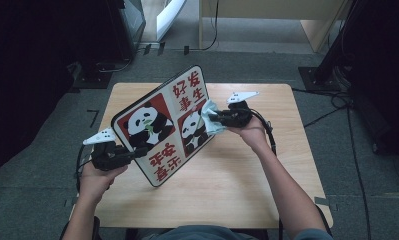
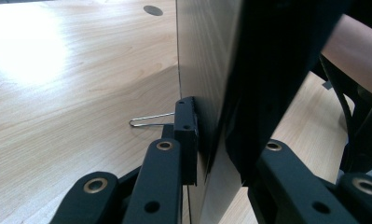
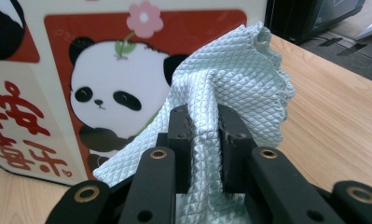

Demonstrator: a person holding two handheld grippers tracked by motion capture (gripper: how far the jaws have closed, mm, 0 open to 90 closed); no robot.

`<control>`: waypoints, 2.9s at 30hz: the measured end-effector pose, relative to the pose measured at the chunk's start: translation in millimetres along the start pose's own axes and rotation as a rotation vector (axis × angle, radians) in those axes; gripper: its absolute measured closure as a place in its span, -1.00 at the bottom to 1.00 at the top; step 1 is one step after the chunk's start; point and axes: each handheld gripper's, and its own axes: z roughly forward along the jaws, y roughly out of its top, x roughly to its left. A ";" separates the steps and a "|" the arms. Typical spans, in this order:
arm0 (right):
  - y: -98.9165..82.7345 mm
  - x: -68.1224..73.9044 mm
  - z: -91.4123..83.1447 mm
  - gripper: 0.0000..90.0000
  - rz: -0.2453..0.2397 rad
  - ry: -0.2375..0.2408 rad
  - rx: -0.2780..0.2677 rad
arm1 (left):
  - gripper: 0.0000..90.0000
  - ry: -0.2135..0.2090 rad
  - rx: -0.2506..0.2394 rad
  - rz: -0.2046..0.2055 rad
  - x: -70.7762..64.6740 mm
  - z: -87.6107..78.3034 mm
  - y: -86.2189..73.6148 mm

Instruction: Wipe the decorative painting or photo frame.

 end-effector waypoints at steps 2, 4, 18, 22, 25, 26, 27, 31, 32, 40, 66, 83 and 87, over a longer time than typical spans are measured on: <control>-3.9 -0.8 2.3 0.74 0.003 -0.002 0.010 | 0.75 -0.001 0.001 0.001 0.2 0.0 0.1; -7.9 -1.2 3.7 0.74 0.017 0.000 0.026 | 0.75 -0.003 0.002 0.002 0.5 0.1 0.2; -37.9 -4.9 13.8 0.73 0.054 -0.007 0.069 | 0.74 -0.007 0.003 0.005 0.1 0.1 0.2; -44.9 -6.7 17.4 0.73 0.061 -0.008 0.089 | 0.74 -0.008 0.005 0.010 -0.1 -0.1 -0.1; -50.3 -7.4 19.3 0.73 0.060 -0.007 0.081 | 0.73 -0.013 0.003 0.004 -0.2 0.0 -0.4; -52.5 -7.8 20.6 0.73 0.061 -0.007 0.089 | 0.73 -0.013 0.003 0.005 -0.3 0.1 -0.4; -54.3 -8.1 21.3 0.73 0.065 -0.004 0.098 | 0.73 -0.015 0.003 0.003 -0.2 0.1 -0.4; -61.3 -9.6 24.3 0.73 0.078 -0.002 0.119 | 0.73 -0.019 0.002 0.002 0.1 0.2 -0.6; -62.8 -10.0 25.0 0.73 0.081 -0.003 0.123 | 0.72 -0.019 0.002 0.002 0.2 0.2 -0.6; -74.5 -10.8 29.4 0.73 0.104 -0.009 0.174 | 0.72 -0.017 0.001 -0.002 0.0 0.5 -0.5; -26.2 -7.7 -12.7 0.75 0.147 -0.017 0.085 | 0.72 -0.013 0.005 -0.012 1.2 1.9 -0.1; 23.5 5.7 -39.6 0.75 0.080 0.003 0.042 | 0.72 -0.008 -0.006 0.000 2.0 3.2 -0.4; 39.4 8.6 -43.6 0.75 0.055 0.005 0.032 | 0.73 -0.004 -0.004 0.000 1.6 3.2 -0.3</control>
